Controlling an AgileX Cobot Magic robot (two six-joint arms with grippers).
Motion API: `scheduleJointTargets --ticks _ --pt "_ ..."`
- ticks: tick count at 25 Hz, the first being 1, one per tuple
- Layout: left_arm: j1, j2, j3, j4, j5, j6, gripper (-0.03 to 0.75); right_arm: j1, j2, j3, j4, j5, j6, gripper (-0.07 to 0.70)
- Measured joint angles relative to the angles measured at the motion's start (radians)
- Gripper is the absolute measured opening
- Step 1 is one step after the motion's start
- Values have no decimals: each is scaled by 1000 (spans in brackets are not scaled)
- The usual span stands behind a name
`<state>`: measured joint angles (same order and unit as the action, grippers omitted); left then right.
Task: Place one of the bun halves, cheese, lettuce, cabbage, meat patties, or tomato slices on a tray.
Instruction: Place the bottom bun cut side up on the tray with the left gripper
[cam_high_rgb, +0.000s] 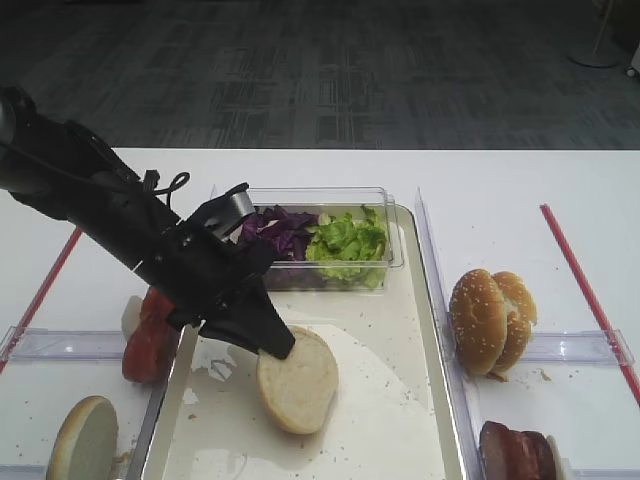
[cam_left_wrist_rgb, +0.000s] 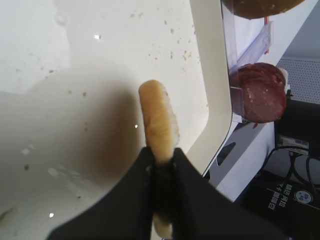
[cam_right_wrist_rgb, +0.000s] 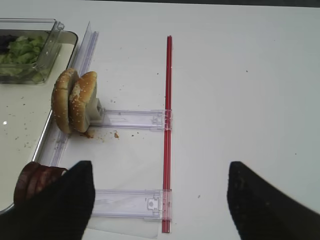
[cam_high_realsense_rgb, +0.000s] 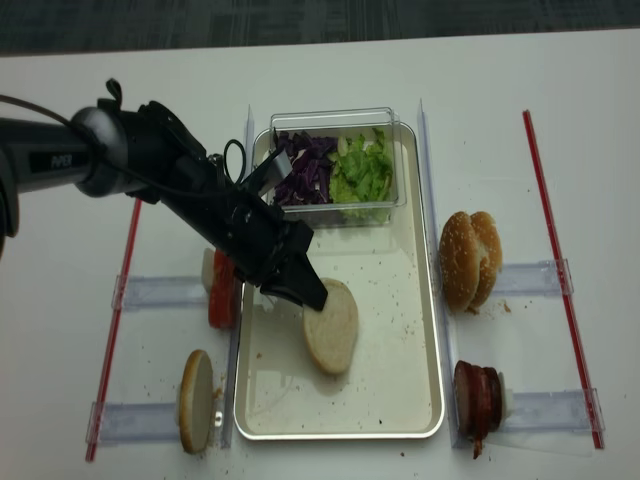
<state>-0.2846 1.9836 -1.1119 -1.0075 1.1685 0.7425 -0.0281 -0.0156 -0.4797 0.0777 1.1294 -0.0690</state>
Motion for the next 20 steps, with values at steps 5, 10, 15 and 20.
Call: scheduleJointTargets --ticks 5,10,15,20 --pt "0 0 0 0 -39 0 31 0 0 0 0 0 0 571" --pt "0 0 0 0 -67 0 31 0 0 0 0 0 0 571" --pt "0 0 0 0 -71 0 31 0 0 0 0 0 0 571" --pt "0 0 0 0 -71 0 31 0 0 0 0 0 0 571"
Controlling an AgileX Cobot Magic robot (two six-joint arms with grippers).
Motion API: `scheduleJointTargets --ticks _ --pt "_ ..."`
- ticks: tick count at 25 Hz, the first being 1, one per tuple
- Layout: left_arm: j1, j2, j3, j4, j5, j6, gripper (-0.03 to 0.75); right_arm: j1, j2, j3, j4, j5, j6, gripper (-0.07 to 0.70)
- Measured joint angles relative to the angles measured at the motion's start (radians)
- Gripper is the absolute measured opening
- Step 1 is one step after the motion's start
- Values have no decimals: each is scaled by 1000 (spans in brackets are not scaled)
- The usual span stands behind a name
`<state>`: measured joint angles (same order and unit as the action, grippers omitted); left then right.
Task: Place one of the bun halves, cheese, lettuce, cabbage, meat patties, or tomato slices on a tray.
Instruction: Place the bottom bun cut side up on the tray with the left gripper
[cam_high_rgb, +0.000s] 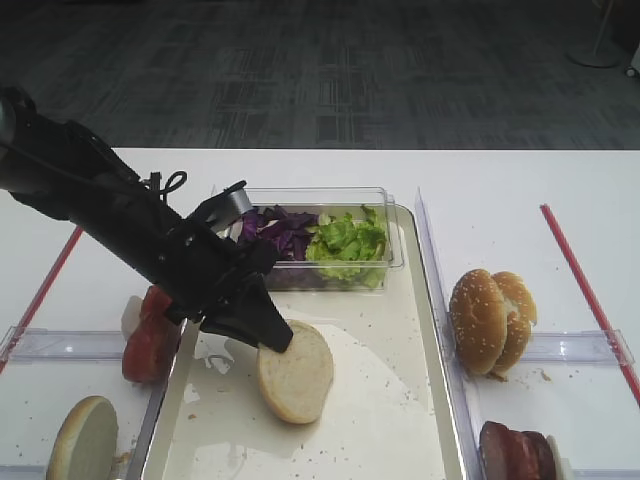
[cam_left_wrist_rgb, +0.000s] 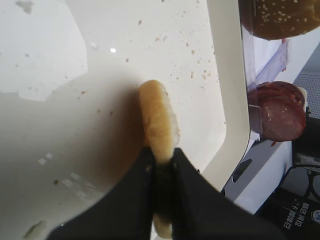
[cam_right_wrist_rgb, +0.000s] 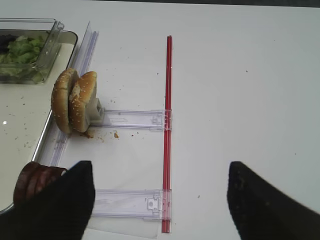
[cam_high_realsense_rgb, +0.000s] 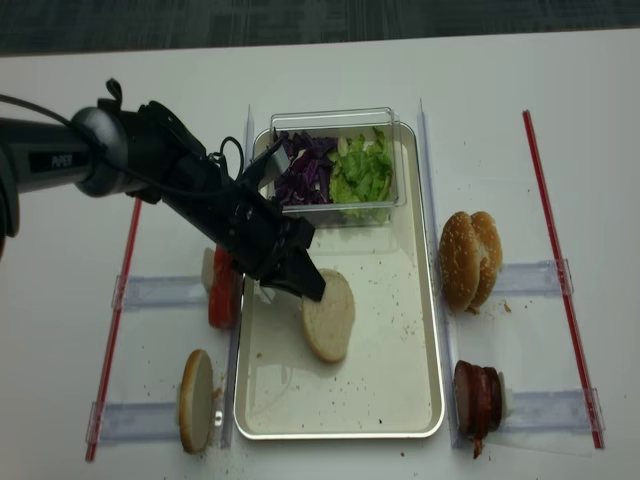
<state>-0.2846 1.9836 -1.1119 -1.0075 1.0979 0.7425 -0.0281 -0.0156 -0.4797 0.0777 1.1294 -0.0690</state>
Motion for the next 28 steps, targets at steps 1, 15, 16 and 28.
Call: scheduleJointTargets --ticks 1,15,16,28 --pt "0 0 0 0 0 0 31 0 0 0 0 0 0 571" --pt "0 0 0 0 2 35 203 0 0 0 0 0 -2 571" --pt "0 0 0 0 2 35 222 0 0 0 0 0 -2 571" --pt "0 0 0 44 -4 26 407 0 0 0 0 0 -2 571"
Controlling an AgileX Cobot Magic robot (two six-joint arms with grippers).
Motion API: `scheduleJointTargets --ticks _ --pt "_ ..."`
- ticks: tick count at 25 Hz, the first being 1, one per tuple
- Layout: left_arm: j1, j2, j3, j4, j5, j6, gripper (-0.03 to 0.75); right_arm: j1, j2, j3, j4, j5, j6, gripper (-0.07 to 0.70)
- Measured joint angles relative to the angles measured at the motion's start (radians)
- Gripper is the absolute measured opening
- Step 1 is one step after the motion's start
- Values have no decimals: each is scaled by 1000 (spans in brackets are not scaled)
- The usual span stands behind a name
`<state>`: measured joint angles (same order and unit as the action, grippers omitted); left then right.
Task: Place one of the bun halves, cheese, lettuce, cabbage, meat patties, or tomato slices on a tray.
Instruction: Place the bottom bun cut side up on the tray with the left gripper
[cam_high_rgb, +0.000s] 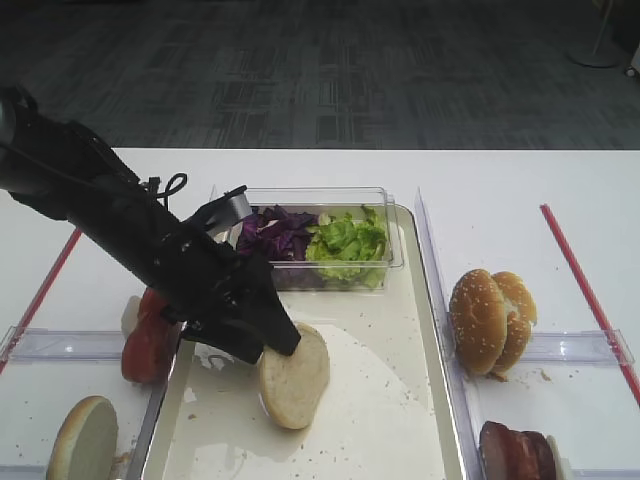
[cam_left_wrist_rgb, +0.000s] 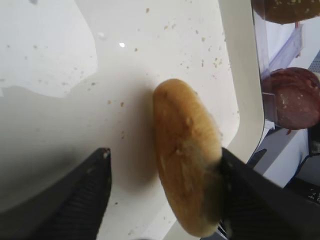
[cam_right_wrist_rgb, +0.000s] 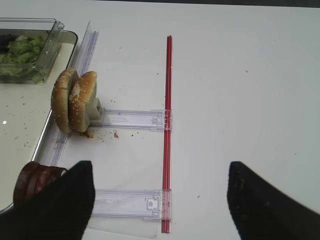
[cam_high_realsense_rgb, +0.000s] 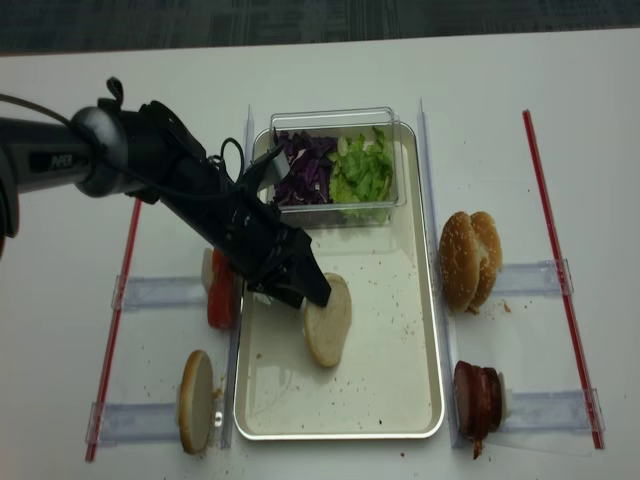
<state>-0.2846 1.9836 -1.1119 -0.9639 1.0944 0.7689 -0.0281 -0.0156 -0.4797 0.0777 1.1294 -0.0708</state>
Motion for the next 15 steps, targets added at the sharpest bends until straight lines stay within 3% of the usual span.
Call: scheduleJointTargets --ticks 15 --pt "0 0 0 11 -20 -1 497 0 0 0 0 0 0 571"
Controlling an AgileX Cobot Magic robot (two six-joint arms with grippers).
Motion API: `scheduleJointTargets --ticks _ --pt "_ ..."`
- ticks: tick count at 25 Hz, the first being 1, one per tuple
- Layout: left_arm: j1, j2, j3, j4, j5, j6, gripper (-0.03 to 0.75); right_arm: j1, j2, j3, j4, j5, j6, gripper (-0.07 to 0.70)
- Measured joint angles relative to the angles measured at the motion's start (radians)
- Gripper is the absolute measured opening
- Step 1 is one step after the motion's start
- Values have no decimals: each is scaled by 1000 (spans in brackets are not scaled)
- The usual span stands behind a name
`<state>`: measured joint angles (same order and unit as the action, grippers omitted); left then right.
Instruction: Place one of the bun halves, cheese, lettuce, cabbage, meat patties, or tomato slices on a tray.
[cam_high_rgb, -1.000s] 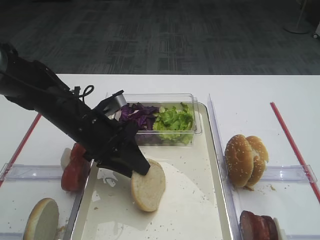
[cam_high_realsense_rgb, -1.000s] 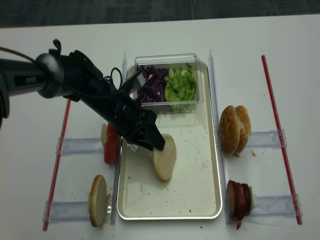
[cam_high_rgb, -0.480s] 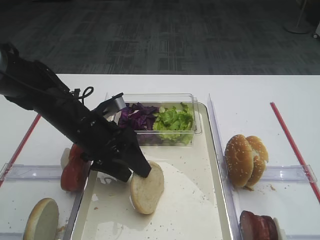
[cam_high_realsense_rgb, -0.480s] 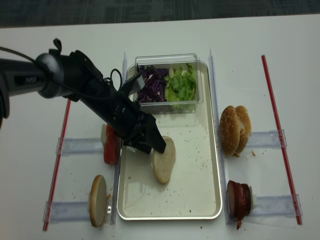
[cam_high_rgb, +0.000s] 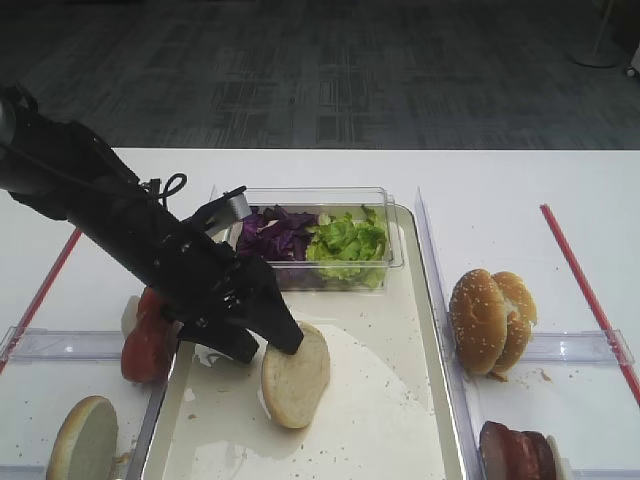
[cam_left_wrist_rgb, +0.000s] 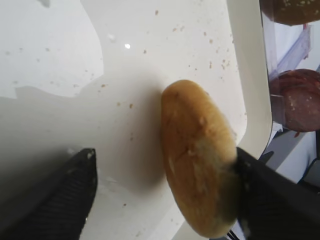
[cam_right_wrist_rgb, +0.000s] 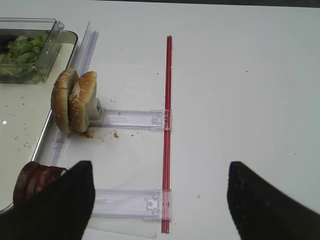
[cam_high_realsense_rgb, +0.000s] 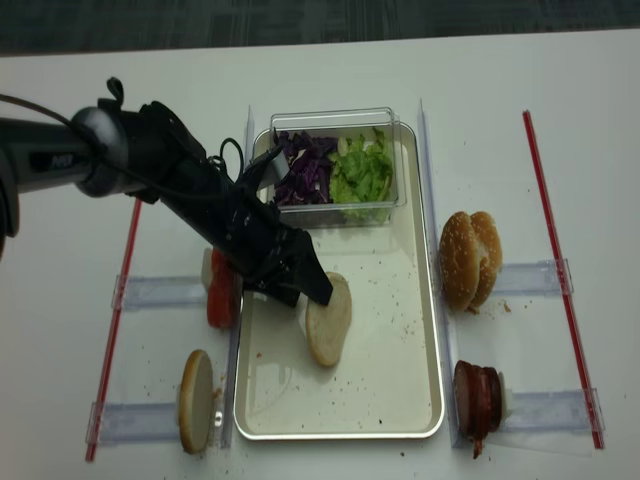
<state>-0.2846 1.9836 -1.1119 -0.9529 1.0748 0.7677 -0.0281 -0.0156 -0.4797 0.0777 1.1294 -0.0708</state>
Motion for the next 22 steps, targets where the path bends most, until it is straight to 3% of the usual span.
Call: scheduleJointTargets --ticks 14,22 --pt "0 0 0 4 -7 -3 610 0 0 0 0 0 0 571" --pt "0 0 0 4 -3 -6 615 0 0 0 0 0 0 571"
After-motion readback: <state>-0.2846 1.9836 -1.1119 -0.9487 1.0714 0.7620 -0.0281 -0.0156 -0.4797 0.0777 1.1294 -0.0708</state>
